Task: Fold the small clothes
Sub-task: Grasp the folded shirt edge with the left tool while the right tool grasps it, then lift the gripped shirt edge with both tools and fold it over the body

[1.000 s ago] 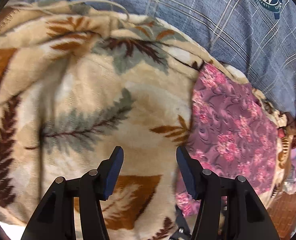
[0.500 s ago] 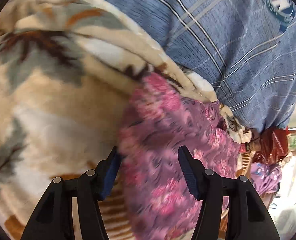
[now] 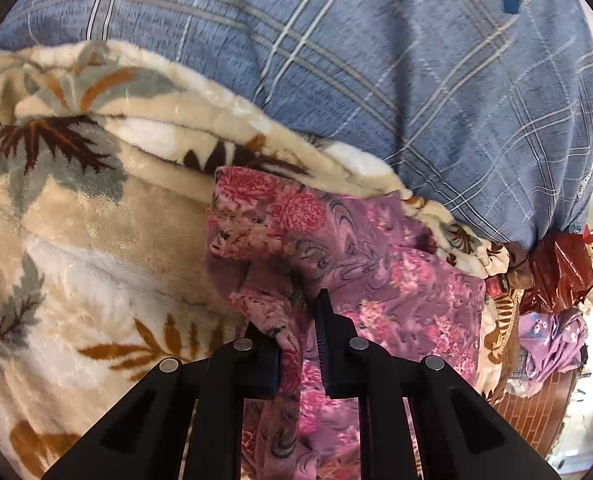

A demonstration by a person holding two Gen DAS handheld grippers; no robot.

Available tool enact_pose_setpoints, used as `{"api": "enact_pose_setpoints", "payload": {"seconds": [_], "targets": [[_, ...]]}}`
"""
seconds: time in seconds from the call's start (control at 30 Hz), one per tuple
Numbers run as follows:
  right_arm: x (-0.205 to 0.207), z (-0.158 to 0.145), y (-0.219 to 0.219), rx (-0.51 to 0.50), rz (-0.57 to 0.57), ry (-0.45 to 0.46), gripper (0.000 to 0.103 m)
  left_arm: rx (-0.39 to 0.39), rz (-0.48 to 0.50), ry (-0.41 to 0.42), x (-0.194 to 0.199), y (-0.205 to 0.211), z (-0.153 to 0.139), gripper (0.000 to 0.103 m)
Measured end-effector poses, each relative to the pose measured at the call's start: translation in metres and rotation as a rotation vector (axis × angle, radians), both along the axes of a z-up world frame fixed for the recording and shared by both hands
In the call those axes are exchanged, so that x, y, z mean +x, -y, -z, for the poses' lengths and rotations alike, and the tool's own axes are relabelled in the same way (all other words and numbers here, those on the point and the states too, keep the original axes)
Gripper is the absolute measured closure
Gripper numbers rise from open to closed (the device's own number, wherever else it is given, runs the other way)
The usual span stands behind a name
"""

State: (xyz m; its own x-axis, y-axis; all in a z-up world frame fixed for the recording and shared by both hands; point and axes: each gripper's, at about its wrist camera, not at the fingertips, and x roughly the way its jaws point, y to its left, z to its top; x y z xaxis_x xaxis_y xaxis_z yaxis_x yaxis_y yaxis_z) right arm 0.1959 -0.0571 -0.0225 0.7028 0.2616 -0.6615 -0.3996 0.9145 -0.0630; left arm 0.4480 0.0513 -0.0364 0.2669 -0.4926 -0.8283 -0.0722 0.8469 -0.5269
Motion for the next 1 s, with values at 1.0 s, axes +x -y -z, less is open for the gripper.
{"api": "enact_pose_setpoints", "payload": {"seconds": [1.0], "targets": [[-0.022, 0.034, 0.237, 0.476, 0.36, -0.313, 0.078, 0.107, 0.243, -0.013, -0.002, 0.241, -0.005, 0.087]]}}
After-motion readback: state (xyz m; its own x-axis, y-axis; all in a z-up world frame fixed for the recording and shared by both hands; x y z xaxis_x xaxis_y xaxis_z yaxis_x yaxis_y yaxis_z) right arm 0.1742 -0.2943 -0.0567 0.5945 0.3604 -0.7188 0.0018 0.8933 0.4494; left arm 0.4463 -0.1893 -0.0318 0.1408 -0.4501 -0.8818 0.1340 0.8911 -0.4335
